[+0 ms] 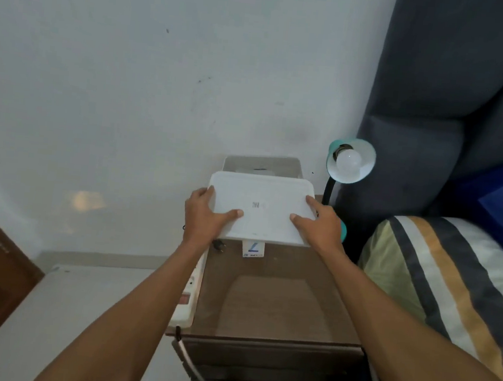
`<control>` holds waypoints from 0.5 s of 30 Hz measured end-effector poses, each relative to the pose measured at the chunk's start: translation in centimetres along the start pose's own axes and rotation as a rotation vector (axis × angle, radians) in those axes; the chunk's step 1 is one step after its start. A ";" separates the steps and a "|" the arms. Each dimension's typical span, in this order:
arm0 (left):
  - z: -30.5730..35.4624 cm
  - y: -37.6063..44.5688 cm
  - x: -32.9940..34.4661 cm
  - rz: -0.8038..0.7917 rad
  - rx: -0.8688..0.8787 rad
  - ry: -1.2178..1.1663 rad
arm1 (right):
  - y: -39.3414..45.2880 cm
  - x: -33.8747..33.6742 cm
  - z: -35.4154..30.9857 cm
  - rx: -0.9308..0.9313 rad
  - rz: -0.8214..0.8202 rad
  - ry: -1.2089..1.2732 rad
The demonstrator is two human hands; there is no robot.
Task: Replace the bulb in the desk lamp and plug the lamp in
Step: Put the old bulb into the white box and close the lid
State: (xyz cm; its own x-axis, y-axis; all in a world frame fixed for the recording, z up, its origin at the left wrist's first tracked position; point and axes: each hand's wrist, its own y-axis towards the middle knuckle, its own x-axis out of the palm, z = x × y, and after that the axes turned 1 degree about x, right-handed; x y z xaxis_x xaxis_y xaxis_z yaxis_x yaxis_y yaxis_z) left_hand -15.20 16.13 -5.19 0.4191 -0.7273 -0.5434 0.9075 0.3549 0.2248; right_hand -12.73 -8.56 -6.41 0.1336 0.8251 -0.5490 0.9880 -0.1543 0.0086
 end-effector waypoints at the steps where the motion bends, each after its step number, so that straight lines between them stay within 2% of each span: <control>1: 0.3 1.4 0.1 0.001 0.006 -0.005 | 1.3 0.2 -0.7 -0.010 0.014 -0.007; 9: -0.4 12.3 3.7 -0.028 -0.025 -0.039 | 12.4 2.9 -3.5 -0.024 -0.003 -0.116; 15: -1.8 17.2 6.7 -0.076 -0.049 -0.035 | 17.7 4.4 -3.2 -0.014 -0.048 -0.202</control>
State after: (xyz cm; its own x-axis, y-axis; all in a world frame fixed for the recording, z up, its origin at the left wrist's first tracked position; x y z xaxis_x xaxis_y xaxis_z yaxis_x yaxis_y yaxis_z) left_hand 3.17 18.37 -6.42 0.3504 -0.7729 -0.5290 0.9346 0.3254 0.1437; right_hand 5.62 -5.98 -5.99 0.0698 0.7056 -0.7052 0.9940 -0.1092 -0.0109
